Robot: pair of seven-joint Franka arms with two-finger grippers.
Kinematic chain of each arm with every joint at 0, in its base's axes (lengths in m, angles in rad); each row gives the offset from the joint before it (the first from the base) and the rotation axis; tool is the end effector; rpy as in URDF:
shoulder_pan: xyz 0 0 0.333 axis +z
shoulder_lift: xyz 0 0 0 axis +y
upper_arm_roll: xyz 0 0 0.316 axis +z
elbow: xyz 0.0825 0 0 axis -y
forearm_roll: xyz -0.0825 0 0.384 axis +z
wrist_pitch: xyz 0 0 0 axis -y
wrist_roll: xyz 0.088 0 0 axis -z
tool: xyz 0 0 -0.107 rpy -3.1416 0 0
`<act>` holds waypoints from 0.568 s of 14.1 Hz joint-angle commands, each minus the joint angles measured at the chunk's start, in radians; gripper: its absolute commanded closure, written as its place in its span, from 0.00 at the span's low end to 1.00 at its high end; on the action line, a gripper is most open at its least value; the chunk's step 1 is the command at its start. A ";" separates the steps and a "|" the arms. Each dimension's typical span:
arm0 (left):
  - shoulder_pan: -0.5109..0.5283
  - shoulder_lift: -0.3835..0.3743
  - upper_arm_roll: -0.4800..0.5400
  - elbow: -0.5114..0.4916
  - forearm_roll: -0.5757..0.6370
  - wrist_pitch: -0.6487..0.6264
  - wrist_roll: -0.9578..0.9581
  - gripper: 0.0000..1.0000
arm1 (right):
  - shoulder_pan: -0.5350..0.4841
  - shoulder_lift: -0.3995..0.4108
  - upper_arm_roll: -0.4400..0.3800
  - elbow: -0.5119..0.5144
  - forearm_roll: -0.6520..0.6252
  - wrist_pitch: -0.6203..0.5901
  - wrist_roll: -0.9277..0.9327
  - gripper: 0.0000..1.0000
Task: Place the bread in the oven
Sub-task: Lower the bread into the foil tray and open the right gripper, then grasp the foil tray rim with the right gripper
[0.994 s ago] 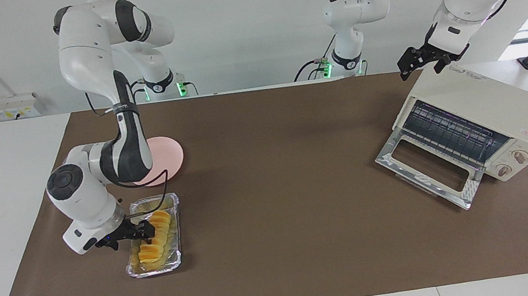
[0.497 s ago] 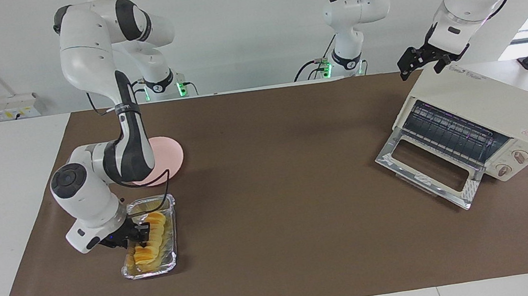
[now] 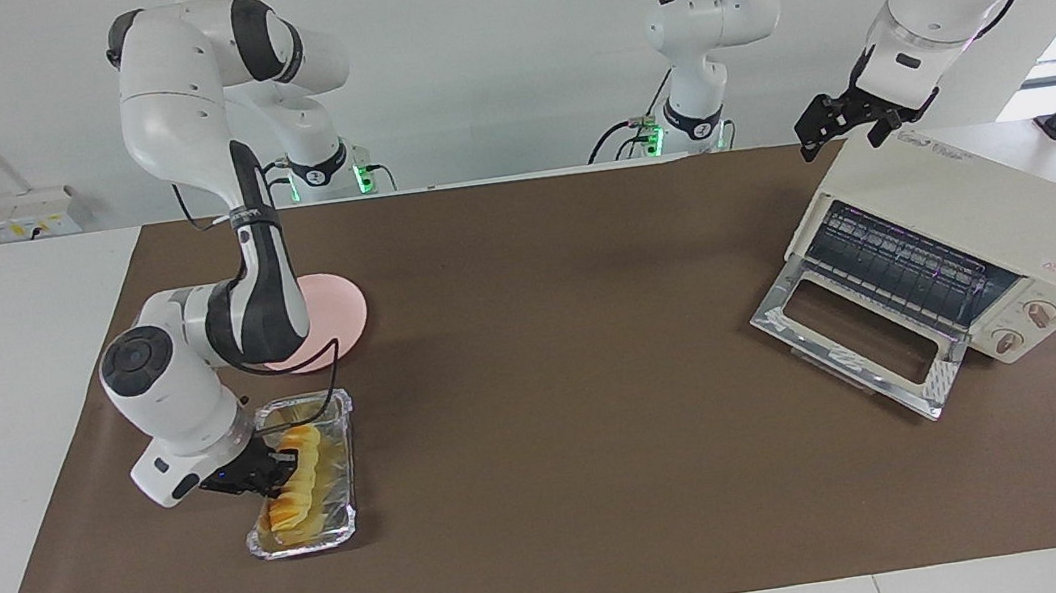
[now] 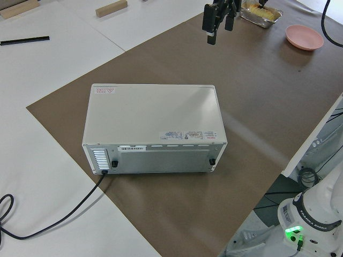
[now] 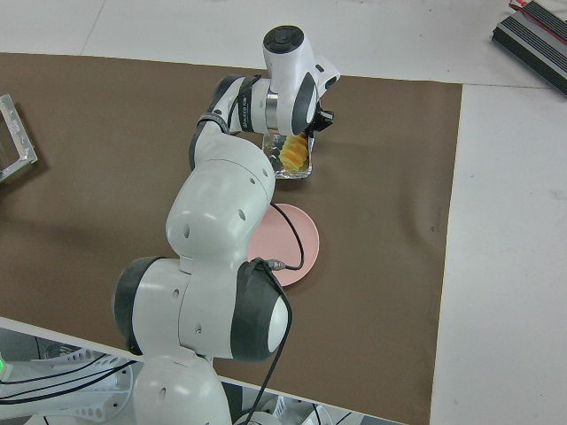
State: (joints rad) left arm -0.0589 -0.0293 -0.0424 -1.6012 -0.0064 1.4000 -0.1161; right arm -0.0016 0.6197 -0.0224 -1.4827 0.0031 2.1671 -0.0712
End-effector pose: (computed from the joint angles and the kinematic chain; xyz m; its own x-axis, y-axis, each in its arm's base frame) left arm 0.5229 -0.0543 0.6129 0.9852 0.0154 -0.1705 0.0131 -0.9998 -0.0147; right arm 0.7181 -0.0143 0.3178 0.9967 0.0505 0.0639 0.0496 -0.9987 0.0149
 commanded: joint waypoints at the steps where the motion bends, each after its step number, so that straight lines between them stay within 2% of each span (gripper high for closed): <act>1: 0.010 -0.017 -0.002 -0.010 -0.015 -0.003 -0.005 0.00 | -0.004 -0.015 0.007 -0.019 0.003 0.002 -0.012 1.00; 6: 0.010 -0.017 -0.002 -0.010 -0.015 -0.003 -0.005 0.00 | 0.006 -0.014 0.013 0.136 0.049 -0.219 0.036 1.00; 8: 0.010 -0.017 -0.002 -0.010 -0.015 -0.003 -0.005 0.00 | 0.050 -0.017 0.015 0.189 0.049 -0.279 0.089 1.00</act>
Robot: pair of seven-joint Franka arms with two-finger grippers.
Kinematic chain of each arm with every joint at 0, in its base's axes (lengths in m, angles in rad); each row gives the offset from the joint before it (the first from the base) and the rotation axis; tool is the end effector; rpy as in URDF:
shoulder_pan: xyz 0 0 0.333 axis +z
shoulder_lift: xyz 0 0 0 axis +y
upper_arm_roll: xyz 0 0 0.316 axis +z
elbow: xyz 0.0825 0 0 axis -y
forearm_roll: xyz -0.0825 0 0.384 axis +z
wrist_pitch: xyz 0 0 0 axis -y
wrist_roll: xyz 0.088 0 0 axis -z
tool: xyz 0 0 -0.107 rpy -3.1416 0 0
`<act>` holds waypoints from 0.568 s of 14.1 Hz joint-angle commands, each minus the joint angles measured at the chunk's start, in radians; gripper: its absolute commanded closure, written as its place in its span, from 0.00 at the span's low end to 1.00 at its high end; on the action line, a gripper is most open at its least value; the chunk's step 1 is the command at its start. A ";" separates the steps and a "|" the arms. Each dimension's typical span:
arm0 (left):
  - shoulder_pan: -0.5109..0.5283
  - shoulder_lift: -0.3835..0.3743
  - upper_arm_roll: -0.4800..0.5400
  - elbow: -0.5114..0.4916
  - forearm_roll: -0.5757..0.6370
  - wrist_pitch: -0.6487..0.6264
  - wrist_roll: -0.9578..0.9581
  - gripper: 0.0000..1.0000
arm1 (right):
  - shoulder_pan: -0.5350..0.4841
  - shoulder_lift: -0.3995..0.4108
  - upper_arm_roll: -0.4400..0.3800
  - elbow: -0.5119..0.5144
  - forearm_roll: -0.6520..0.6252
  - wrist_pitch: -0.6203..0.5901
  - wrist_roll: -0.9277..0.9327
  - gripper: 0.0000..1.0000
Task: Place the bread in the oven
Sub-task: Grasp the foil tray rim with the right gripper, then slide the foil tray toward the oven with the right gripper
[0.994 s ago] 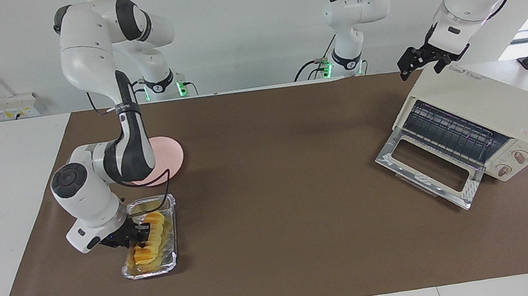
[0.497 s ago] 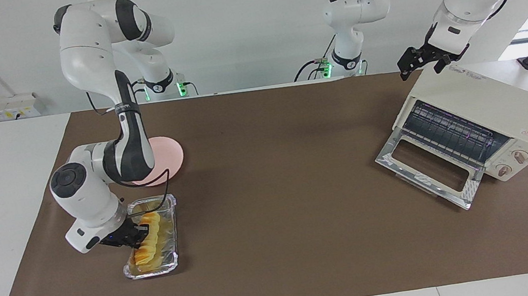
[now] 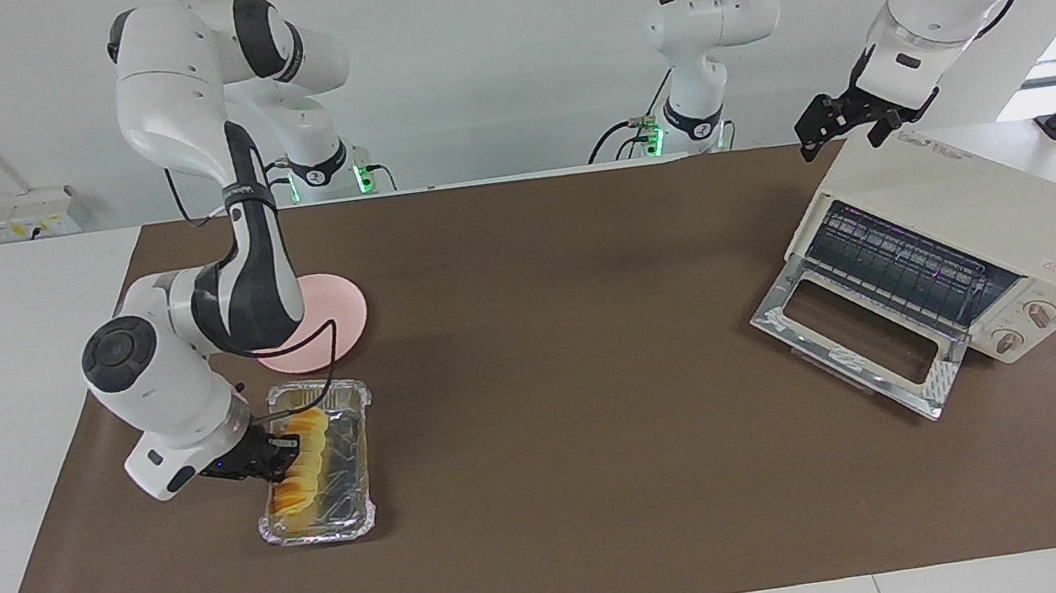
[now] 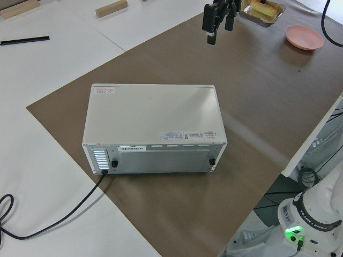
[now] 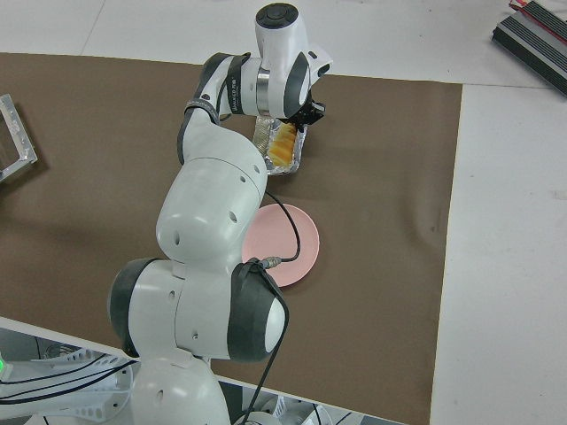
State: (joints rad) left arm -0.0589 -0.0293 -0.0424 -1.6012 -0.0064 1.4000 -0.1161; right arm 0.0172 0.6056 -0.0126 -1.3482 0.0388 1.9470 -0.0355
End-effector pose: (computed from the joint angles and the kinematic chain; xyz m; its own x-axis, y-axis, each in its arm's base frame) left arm 0.5229 -0.0543 0.6129 0.9852 0.0154 -0.1705 0.0131 -0.9998 -0.0147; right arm 0.7220 0.0078 0.3713 0.9996 0.0280 -0.0059 0.0278 -0.9992 -0.0290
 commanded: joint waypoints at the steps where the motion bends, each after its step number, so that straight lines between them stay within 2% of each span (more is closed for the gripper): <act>1: 0.010 -0.017 -0.002 -0.010 -0.015 -0.003 -0.005 0.00 | 0.064 -0.009 0.005 0.081 0.012 -0.085 0.107 1.00; 4: 0.010 -0.017 -0.002 -0.010 -0.015 -0.003 -0.004 0.00 | 0.144 -0.029 0.005 0.104 0.032 -0.115 0.242 1.00; 6: 0.010 -0.017 -0.002 -0.010 -0.015 -0.003 -0.005 0.00 | 0.174 -0.033 0.008 0.122 0.140 -0.111 0.348 1.00; 8: 0.010 -0.017 -0.002 -0.010 -0.015 -0.003 -0.005 0.00 | 0.239 -0.027 0.006 0.158 0.180 -0.073 0.411 1.00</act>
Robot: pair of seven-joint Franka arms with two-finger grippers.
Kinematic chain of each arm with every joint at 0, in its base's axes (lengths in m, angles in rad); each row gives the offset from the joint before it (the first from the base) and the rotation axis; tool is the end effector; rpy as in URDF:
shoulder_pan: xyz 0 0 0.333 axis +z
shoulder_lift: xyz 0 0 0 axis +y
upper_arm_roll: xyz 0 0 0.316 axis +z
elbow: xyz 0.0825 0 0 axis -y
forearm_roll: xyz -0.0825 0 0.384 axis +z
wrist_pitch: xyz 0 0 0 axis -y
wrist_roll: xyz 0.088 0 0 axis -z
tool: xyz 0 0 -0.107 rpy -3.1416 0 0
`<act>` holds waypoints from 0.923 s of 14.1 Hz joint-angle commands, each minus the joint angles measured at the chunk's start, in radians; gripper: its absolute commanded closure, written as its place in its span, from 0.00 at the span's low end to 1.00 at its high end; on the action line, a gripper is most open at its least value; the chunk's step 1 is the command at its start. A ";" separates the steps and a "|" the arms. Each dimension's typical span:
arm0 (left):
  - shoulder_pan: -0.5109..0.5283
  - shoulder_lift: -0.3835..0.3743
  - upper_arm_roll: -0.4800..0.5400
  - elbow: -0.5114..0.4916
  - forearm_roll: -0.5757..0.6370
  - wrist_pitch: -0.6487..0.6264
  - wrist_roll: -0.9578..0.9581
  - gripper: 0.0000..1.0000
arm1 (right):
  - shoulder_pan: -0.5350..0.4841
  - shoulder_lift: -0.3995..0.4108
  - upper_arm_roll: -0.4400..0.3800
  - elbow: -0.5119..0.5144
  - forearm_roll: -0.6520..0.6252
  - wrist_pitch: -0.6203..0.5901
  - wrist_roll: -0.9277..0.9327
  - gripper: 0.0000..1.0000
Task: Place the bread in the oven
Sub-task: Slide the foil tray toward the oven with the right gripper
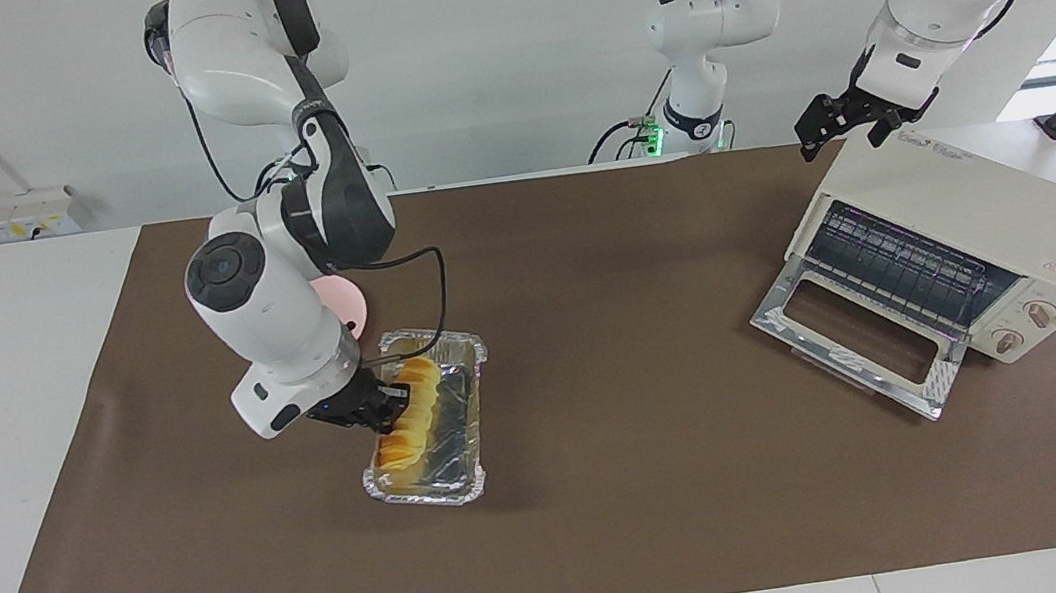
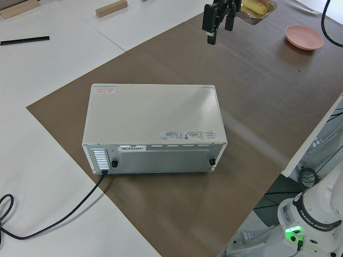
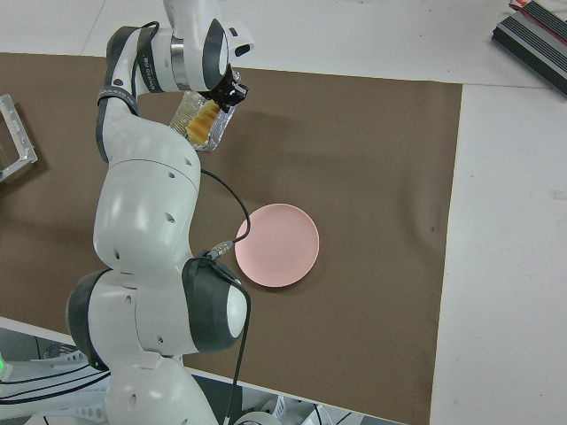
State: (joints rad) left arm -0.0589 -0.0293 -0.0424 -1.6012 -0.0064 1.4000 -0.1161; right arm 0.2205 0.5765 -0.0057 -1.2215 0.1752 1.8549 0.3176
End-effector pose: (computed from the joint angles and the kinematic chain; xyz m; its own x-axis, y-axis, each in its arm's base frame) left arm 0.5229 -0.0543 0.6129 0.9852 0.0154 -0.1705 0.0131 -0.9998 -0.0147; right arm 0.7085 0.1695 0.4461 0.9894 -0.1455 -0.0019 -0.1436 -0.9741 -0.1749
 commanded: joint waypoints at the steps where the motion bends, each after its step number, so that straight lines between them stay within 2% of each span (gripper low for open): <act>1: 0.010 -0.017 -0.002 -0.010 -0.015 -0.003 -0.005 0.00 | 0.081 0.002 0.000 0.028 0.078 0.074 0.095 1.00; 3: 0.010 -0.017 -0.002 -0.010 -0.015 -0.003 -0.005 0.00 | 0.169 0.006 -0.002 0.001 0.081 0.180 0.165 1.00; 6: 0.010 -0.017 -0.002 -0.010 -0.015 -0.003 -0.005 0.00 | 0.244 0.011 0.000 -0.078 0.082 0.297 0.175 1.00; 9: 0.010 -0.017 -0.002 -0.010 -0.015 -0.003 -0.005 0.00 | 0.279 0.000 -0.002 -0.192 0.086 0.372 0.186 1.00; 11: 0.010 -0.017 -0.004 -0.010 -0.015 -0.003 -0.005 0.00 | 0.304 -0.007 -0.002 -0.254 0.082 0.377 0.186 1.00; 13: 0.010 -0.017 -0.002 -0.010 -0.015 -0.003 -0.005 0.00 | 0.324 -0.044 -0.002 -0.355 0.081 0.418 0.172 1.00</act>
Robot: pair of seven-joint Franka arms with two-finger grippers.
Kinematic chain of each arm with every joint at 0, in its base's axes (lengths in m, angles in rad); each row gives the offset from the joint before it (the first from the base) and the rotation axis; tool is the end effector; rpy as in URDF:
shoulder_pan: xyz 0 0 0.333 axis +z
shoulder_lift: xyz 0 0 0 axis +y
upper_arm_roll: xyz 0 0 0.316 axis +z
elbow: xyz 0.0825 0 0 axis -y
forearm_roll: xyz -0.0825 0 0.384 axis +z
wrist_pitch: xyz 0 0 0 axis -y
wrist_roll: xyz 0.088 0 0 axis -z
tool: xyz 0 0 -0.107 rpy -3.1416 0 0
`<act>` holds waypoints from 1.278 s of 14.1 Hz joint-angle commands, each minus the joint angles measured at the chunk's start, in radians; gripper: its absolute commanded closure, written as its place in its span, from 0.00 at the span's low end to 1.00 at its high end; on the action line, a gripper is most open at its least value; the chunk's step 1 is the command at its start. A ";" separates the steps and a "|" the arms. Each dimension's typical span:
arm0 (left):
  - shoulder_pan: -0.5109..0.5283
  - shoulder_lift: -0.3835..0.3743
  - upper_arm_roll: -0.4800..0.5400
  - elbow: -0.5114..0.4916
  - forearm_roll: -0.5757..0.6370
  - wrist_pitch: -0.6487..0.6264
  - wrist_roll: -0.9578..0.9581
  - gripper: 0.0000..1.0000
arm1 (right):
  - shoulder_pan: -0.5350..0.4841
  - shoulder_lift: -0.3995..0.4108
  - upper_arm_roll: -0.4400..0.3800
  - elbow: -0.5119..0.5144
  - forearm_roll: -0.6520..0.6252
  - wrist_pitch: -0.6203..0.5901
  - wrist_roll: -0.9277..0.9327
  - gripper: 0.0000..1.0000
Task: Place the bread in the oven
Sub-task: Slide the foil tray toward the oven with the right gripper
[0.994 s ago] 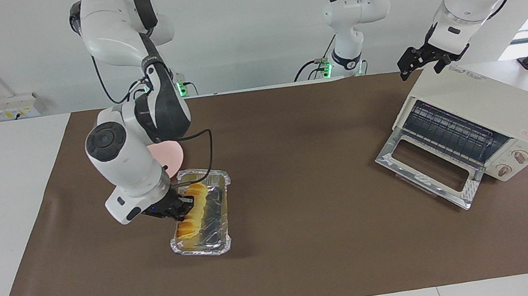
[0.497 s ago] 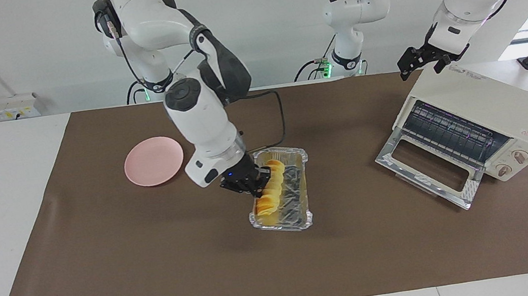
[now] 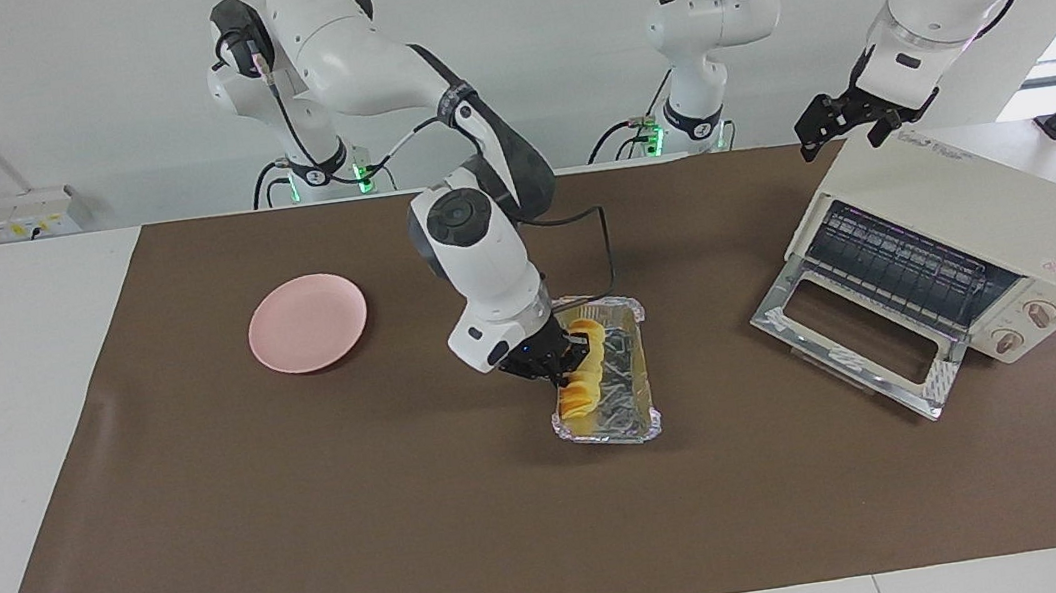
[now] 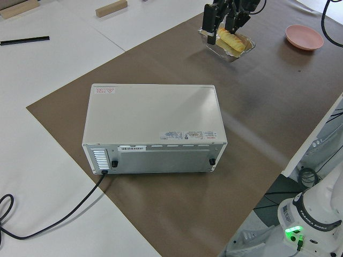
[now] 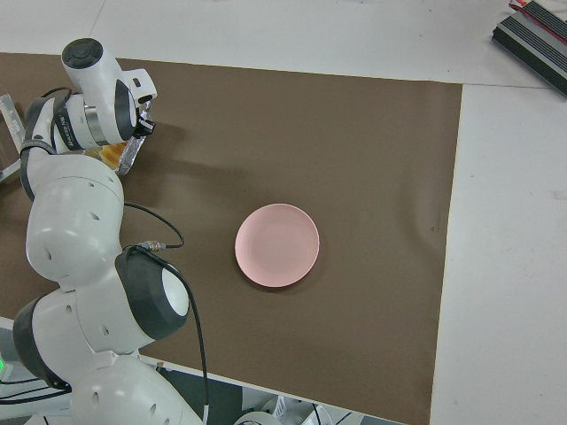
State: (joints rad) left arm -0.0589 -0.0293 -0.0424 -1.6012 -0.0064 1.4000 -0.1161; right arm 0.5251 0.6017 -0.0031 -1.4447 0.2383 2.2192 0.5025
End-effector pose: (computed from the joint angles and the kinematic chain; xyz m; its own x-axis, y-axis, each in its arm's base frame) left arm 0.5229 -0.0543 0.6129 0.9852 0.0154 -0.1705 0.0131 -0.9998 -0.0147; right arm 0.6301 0.3717 0.3548 0.9930 -0.1123 0.0374 -0.0990 -0.9611 -0.2580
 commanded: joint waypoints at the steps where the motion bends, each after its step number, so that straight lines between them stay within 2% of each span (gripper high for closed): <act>1: 0.010 -0.017 -0.002 -0.010 -0.015 -0.003 -0.005 0.00 | 0.020 -0.083 -0.003 -0.181 0.018 0.094 -0.041 1.00; 5: 0.010 -0.017 -0.002 -0.010 -0.015 -0.003 -0.005 0.00 | 0.027 -0.097 -0.003 -0.241 0.019 0.178 -0.059 1.00; 6: 0.010 -0.017 -0.002 -0.010 -0.015 -0.003 -0.005 0.00 | 0.027 -0.097 -0.003 -0.238 0.021 0.183 -0.053 0.11; 7: 0.010 -0.017 -0.002 -0.010 -0.015 -0.003 -0.004 0.00 | 0.027 -0.095 -0.003 -0.232 0.025 0.181 -0.047 0.00; 11: 0.010 -0.017 -0.002 -0.010 -0.015 -0.003 -0.005 0.00 | 0.024 -0.092 -0.003 -0.183 0.030 0.159 0.016 0.00; 14: 0.010 -0.017 -0.002 -0.010 -0.015 0.004 -0.002 0.00 | 0.004 -0.091 -0.011 -0.105 0.032 0.058 0.079 0.00; 18: -0.007 -0.015 -0.008 -0.008 -0.017 0.040 -0.004 0.00 | -0.140 -0.161 -0.020 -0.082 0.029 -0.044 0.070 0.00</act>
State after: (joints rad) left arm -0.0593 -0.0294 -0.0448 -1.6005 -0.0065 1.4108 -0.1160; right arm 0.4658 0.4890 -0.0343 -1.5204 0.2505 2.2287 0.5802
